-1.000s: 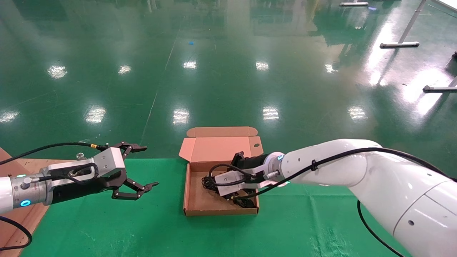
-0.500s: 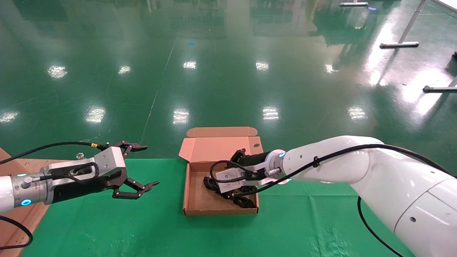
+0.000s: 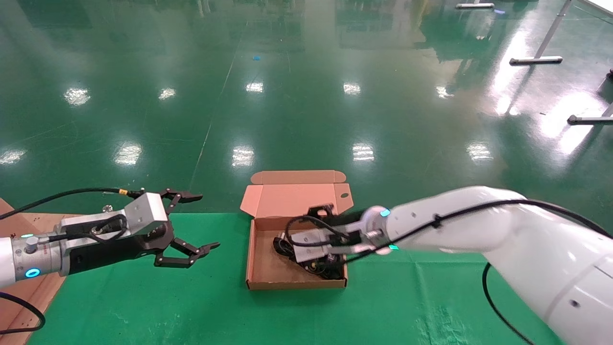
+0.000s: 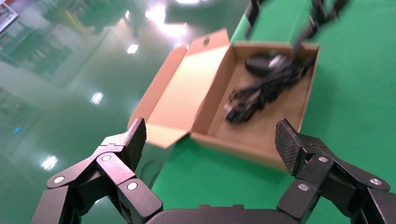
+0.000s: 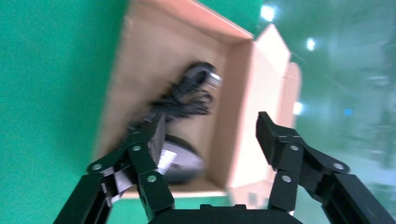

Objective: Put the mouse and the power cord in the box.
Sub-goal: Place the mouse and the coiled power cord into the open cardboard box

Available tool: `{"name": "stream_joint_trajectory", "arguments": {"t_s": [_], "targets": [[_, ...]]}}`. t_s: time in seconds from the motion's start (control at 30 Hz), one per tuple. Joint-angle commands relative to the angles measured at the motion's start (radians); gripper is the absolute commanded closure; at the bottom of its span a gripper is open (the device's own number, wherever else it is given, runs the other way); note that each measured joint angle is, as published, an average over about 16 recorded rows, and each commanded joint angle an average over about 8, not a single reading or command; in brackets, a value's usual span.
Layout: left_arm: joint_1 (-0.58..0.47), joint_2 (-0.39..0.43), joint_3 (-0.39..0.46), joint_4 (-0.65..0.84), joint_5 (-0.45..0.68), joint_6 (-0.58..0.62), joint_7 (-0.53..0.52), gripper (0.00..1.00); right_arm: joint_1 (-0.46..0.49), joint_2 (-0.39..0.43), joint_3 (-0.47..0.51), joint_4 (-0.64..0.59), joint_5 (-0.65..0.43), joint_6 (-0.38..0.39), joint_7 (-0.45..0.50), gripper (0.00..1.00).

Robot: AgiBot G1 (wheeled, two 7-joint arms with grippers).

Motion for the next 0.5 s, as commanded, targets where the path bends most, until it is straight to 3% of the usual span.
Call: {"name": "stream_joint_trajectory", "arguments": {"t_s": [0.03,0.5], "targets": [[0.012,-0.007,-0.016,-0.025,-0.007,0.012,-0.024,0.0,-0.016,0.018,0.027,0.016,0.023,-0.021,0.013,0.0],[0.1,-0.063,-0.135,-0.217,-0.063,0.107,-0.207,0.0,-0.152,0.195,0.254,0.175,0.223,-0.205,0.125,0.0]]}}
